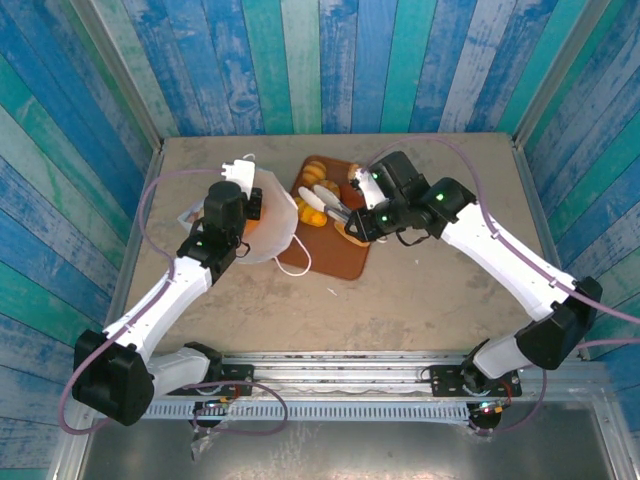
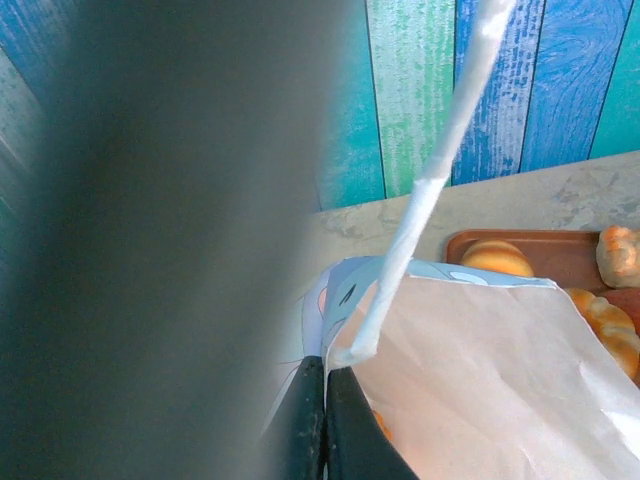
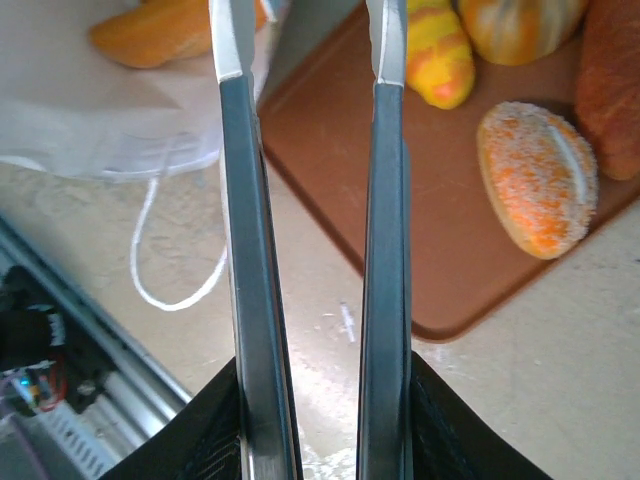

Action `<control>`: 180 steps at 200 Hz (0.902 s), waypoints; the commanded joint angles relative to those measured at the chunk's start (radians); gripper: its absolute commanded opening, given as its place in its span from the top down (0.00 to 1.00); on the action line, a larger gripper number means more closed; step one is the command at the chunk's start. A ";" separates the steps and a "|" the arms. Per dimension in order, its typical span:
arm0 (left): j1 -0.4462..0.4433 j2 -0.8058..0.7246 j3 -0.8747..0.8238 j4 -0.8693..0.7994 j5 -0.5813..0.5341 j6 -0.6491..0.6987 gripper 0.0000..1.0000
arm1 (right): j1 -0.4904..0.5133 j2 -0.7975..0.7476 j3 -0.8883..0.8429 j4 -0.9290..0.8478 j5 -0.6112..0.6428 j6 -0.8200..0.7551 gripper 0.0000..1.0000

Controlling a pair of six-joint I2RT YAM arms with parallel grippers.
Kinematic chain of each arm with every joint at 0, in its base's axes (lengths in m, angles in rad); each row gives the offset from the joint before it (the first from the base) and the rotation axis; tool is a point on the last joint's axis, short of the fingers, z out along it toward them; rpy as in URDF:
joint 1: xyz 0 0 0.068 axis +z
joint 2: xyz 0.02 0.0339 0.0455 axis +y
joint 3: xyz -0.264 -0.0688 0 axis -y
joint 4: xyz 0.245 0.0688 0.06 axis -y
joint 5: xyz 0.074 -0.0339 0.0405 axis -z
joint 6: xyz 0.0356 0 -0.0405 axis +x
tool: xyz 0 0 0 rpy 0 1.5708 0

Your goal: Take the fake bread out of the paper bag

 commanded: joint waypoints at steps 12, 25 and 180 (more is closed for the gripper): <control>0.003 0.006 -0.012 0.056 0.021 0.014 1.00 | 0.048 -0.028 0.037 0.029 -0.093 0.020 0.63; 0.003 0.009 -0.012 0.053 0.022 0.013 1.00 | 0.070 -0.022 0.041 0.029 -0.103 0.020 0.63; 0.003 -0.099 -0.145 0.171 0.142 -0.053 1.00 | 0.194 0.358 0.217 0.061 -0.067 0.091 0.62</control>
